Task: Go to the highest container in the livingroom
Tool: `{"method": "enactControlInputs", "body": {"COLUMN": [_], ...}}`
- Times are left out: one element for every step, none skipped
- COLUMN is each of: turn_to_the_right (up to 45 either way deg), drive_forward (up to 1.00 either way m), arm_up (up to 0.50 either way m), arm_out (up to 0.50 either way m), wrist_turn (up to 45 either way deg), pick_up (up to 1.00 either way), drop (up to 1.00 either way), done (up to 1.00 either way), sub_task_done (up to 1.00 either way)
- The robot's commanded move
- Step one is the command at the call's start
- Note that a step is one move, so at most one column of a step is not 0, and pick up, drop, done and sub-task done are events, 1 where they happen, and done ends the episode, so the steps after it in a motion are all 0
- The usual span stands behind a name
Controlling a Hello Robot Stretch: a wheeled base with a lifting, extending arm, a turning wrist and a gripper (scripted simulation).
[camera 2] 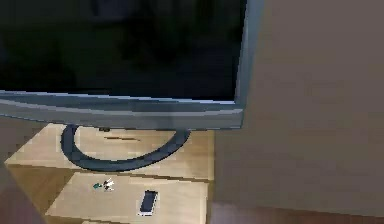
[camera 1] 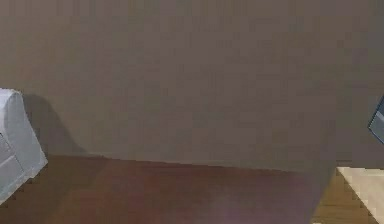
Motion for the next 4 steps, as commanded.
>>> {"method": "enactControlInputs", "body": {"turn_to_the_right": [45.0,12.0,45.0,45.0], "drive_forward": [0.00,0.00,0.00,0.00], "arm_up": [0.00,0.00,0.00,0.00], "arm_out": [0.00,0.00,0.00,0.00], "wrist_turn": [0.0,0.0,0.0,0.0], "pick_up": [0.00,0.00,0.00,0.00], "drop": [0.00,0.00,0.00,0.00], "done": [0.00,0.00,0.00,0.00], "sub_task_done": [0.00,0.00,0.00,0.00]}}
